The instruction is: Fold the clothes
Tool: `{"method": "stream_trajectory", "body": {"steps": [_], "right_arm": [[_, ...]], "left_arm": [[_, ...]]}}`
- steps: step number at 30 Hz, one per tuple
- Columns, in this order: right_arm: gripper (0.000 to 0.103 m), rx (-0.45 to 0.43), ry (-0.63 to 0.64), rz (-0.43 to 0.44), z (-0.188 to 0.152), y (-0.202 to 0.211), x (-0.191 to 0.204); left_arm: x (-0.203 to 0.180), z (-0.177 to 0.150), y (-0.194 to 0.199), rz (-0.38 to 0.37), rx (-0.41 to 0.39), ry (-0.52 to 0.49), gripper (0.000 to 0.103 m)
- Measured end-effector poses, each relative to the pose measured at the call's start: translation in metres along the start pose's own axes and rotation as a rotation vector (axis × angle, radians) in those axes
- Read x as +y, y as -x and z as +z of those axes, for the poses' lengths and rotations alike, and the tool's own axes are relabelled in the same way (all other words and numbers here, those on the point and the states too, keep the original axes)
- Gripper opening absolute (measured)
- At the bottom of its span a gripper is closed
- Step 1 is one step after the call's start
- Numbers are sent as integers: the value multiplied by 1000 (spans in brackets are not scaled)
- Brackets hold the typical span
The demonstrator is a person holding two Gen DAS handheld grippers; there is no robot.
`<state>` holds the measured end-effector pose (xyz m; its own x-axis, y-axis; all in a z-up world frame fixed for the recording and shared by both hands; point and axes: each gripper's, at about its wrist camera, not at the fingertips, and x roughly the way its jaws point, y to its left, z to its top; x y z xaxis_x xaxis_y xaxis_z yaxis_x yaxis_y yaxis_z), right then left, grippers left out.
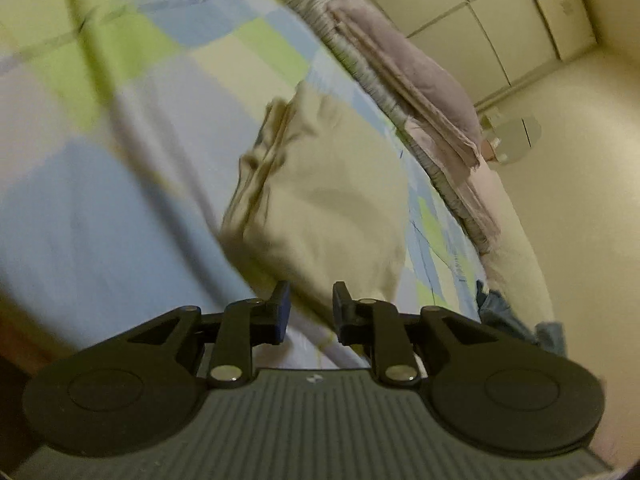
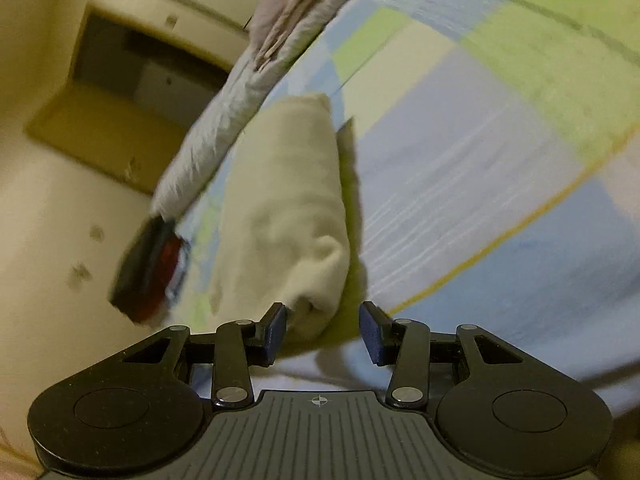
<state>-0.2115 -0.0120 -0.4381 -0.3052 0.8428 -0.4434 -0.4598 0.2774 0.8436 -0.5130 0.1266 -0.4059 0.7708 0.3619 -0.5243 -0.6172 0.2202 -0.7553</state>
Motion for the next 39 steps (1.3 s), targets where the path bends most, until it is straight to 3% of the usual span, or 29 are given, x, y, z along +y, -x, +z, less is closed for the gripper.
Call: {"method": "stream_trajectory", "body": {"steps": [3, 5, 7, 19, 26, 28, 29, 30, 32, 36, 38, 39], "right_arm": [[44, 6, -47, 35, 6, -13, 0], [19, 14, -36, 36, 9, -19, 6], [15, 7, -29, 43, 10, -19, 12], [15, -21, -226, 202, 22, -13, 7], [15, -19, -299, 246, 24, -10, -1], [15, -10, -282, 236, 24, -8, -2], [15, -5, -272, 230, 24, -7, -2], [15, -1, -262, 224, 24, -6, -3], [15, 9, -242, 211, 24, -5, -3], [19, 27, -201, 187, 24, -1, -5], [43, 18, -167, 173, 28, 6, -5], [50, 13, -149, 166, 31, 10, -5]], "left_arm": [[0, -1, -9, -32, -3, 49, 22], [0, -1, -15, -56, -21, 95, 26], [1, -1, -19, -81, -30, 155, 31], [9, -20, -44, -92, -161, 349, 44], [12, -35, -45, -132, -226, 464, 48], [13, -36, -51, -147, -256, 475, 45], [12, -36, -52, -159, -274, 467, 38], [11, -34, -52, -161, -286, 432, 24], [8, -30, -50, -157, -307, 350, 11], [-2, -12, -41, -136, -267, 215, 7], [-6, 3, -27, -132, -241, 145, 7], [-7, 11, -18, -130, -230, 103, 7]]}}
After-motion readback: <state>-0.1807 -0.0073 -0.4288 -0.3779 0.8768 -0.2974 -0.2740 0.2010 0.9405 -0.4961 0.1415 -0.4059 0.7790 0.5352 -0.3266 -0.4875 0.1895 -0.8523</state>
